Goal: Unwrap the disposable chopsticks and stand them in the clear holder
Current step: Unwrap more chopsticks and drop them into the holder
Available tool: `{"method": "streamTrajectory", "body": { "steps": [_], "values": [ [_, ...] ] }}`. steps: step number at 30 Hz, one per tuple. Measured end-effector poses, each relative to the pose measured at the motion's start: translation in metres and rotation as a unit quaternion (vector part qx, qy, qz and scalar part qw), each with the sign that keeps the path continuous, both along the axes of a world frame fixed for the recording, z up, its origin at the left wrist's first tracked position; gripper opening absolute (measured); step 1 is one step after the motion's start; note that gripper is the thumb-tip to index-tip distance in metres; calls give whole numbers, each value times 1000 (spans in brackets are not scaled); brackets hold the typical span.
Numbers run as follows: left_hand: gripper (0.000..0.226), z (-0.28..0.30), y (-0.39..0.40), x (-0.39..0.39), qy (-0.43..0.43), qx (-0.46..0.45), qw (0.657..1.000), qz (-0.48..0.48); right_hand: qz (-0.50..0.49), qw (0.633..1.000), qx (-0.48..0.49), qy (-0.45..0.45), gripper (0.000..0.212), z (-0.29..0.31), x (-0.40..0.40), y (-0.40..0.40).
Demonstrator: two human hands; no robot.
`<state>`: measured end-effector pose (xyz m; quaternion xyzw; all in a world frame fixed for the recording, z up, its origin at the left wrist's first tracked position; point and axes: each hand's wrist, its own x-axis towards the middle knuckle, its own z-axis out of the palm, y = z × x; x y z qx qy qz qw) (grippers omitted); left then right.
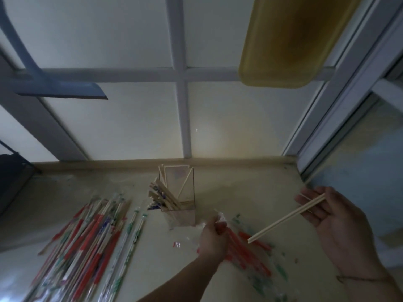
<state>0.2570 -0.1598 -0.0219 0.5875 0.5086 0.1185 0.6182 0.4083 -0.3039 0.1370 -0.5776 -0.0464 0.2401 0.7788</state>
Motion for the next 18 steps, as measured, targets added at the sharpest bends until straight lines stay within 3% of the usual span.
{"method": "streamTrajectory", "body": {
  "steps": [5,8,12,15,18],
  "values": [
    [59,2,-3,-18,0,140,987,-81,18,1000,14,-7,25,1,-4,15],
    [63,-10,0,-33,13,260,954,-150,14,999,27,-9,26,2,-7,20],
    [57,-16,-2,-57,-12,350,912,-215,5,998,50,-25,24,8,-15,31],
    [45,-13,0,-83,-109,391,896,-177,-15,993,87,-79,20,18,-27,53],
    [38,-4,19,-115,-125,414,901,-32,-3,978,105,-183,15,30,-57,89]
  ]
}}
